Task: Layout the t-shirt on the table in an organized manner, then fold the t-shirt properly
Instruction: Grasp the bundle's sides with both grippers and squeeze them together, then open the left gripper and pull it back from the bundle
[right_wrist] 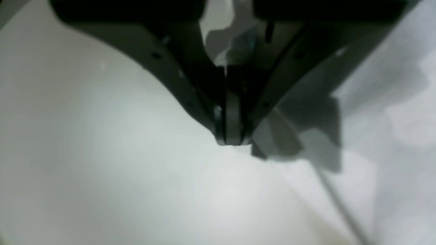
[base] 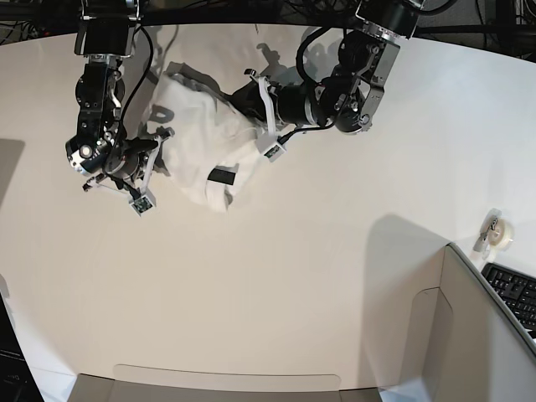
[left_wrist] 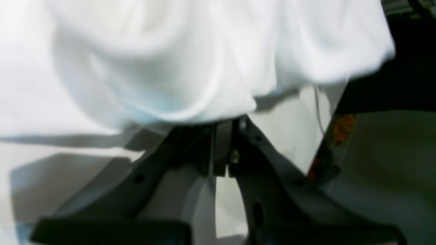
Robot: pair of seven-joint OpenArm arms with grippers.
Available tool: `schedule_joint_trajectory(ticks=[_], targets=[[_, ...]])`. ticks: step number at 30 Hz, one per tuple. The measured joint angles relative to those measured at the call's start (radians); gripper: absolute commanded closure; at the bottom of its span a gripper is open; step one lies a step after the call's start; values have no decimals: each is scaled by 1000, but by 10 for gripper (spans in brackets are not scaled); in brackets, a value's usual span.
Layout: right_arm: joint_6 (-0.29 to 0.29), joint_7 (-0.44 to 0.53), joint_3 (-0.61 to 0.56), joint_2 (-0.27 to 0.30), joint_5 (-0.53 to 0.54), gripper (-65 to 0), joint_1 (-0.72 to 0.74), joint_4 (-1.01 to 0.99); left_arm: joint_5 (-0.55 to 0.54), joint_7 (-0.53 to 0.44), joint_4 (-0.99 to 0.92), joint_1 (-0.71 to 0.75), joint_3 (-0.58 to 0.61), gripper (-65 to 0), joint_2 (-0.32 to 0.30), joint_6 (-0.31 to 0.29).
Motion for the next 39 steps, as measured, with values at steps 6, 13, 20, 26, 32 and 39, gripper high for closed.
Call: schedule_joint_trajectory(ticks=[6, 13, 20, 26, 32, 39], targets=[[3, -138, -2, 1, -9, 0, -119, 170, -8, -1, -59, -65, 0, 0, -2, -1], [3, -152, 0, 2, -14, 0, -180, 266, -32, -65, -163, -127, 0, 0, -1, -13], [3, -150, 0, 3, -14, 0, -217, 266, -45, -97, -203, -146, 0, 0, -1, -16], [3, -152, 4, 34, 1, 0, -204, 322, -27, -74, -179, -165, 0, 0, -11, -4], [3, -154, 66, 68, -16, 0, -102, 334, 2, 27, 63, -149, -31, 0, -39, 1], [3, -154, 153, -22, -30, 0, 11, 407, 1, 79, 285, -111, -218, 0, -42, 0]])
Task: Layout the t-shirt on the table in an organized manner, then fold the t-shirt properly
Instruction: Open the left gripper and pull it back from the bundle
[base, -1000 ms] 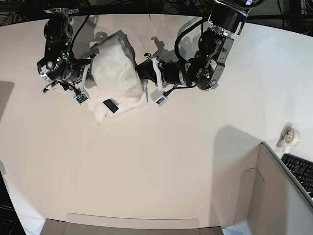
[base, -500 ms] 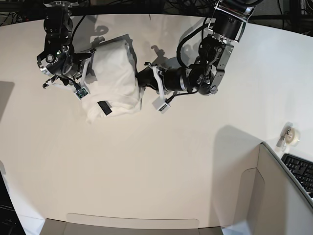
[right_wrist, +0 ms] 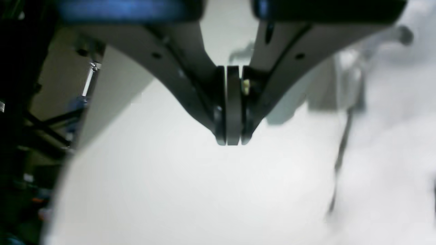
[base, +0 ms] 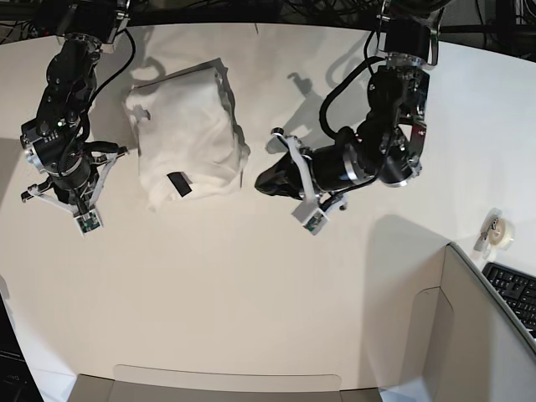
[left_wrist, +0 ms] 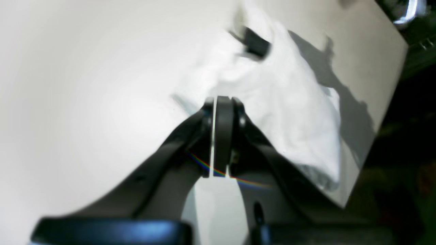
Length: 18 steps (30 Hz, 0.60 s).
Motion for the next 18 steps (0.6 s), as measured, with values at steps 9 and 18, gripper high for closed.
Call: schedule_joint_trajectory(ticks=[9, 18], targets=[[0, 1, -125, -177, 12, 0, -34, 0, 6, -4, 21, 104, -103, 0, -143, 0], [1, -1, -151, -204, 7, 0, -153, 0, 6, -5, 107, 266, -210, 0, -208, 0]])
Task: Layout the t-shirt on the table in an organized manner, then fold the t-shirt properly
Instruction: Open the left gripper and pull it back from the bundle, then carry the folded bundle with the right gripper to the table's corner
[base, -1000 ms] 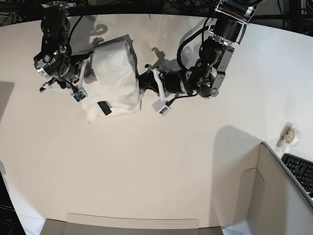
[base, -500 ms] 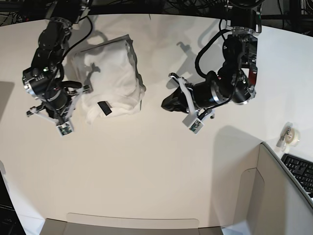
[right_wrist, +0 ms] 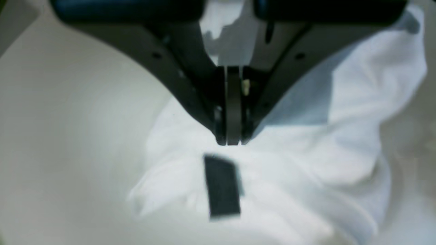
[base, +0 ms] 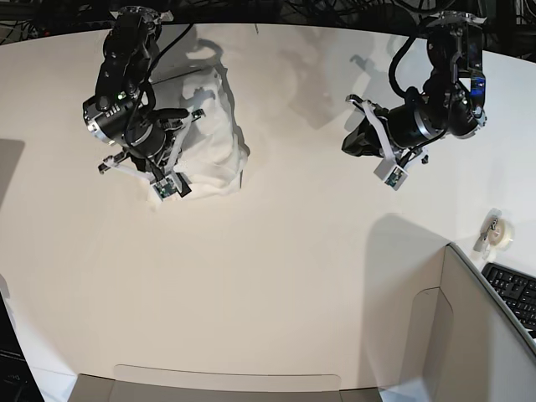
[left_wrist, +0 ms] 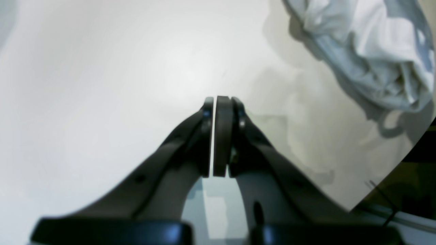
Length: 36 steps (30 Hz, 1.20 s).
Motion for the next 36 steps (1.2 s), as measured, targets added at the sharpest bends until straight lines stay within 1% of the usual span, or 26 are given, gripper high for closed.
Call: schedule_joint_trajectory(ticks=[3, 5, 9, 13, 15, 17, 20, 22, 24, 28, 30, 34, 36], targets=[[0, 0, 0, -1, 2, 0, -31, 0, 0, 0, 1, 37, -5, 0, -4, 0], [0, 3, 0, -4, 6, 0, -34, 0, 0, -31, 0, 52, -5, 0, -4, 0], [0, 2, -11, -35, 2, 0, -50, -2, 0, -39, 1, 63, -3, 0, -3, 0], [0, 7, -37, -39, 7, 0, -49, -35, 0, -50, 1, 72, -4, 0, -5, 0], [0, 10, -29, -33, 9, 0, -49, -71, 0, -51, 1, 81, -4, 0, -3, 0], [0, 13, -28, -7, 14, 0, -51, -101, 0, -52, 1, 82, -4, 0, -4, 0], [-1, 46, -28, 25, 19, 0, -56, -108, 0, -53, 0, 90, -4, 0, -6, 0], [-3, 82, -31, 59, 25, 0, -70, -108, 0, -53, 0, 96, -4, 0, -3, 0], [-3, 86, -32, 98, 31, 0, -77, -119, 0, -53, 0, 98, -4, 0, -4, 0], [-7, 129, -34, 193, 71, 0, -65, -170, 0, -53, 0, 97, -4, 0, -4, 0], [-7, 147, -37, 247, 77, 0, -58, -188, 0, -53, 0, 97, -4, 0, -4, 0], [-8, 157, -36, 383, 74, 0, -43, -230, 0, -53, 0, 98, -4, 0, -3, 0], [-7, 164, -34, 446, 51, 0, -33, -264, 0, -53, 0, 98, -4, 0, -3, 0]])
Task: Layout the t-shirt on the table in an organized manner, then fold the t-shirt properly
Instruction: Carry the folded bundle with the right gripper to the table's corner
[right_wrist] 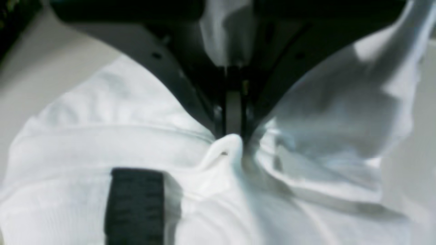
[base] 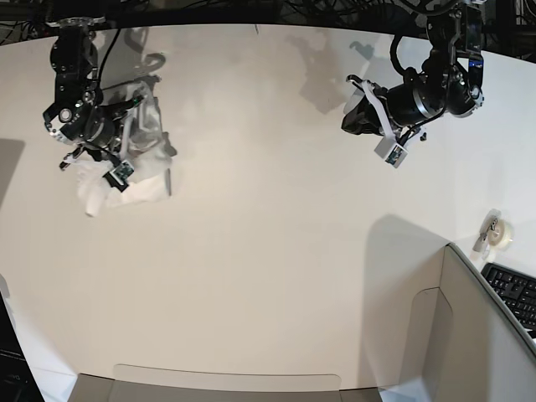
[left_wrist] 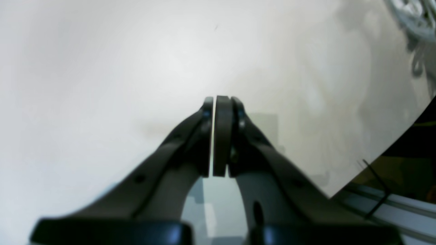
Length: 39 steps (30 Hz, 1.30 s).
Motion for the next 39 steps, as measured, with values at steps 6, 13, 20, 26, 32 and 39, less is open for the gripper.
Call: schedule_joint_trajectory(ticks=[6, 13, 20, 26, 32, 39], targets=[[-1, 150, 3, 181, -6, 0, 23, -167, 0, 0, 0, 0, 0, 0, 2, 0], [-8, 283, 5, 317, 0, 0, 50, -349, 0, 0, 0, 3, 0, 0, 2, 0], [-18, 217, 5, 377, -63, 0, 24, -392, 0, 0, 0, 22, 0, 0, 3, 0], [-19, 209, 7, 372, -69, 0, 23, -391, 0, 0, 0, 22, 0, 0, 3, 0], [-19, 182, 9, 373, -56, 0, 44, -386, 0, 0, 0, 19, 0, 0, 3, 0], [-3, -5, 190, 367, -31, 0, 27, -204, 0, 0, 0, 16, 0, 0, 5, 0]])
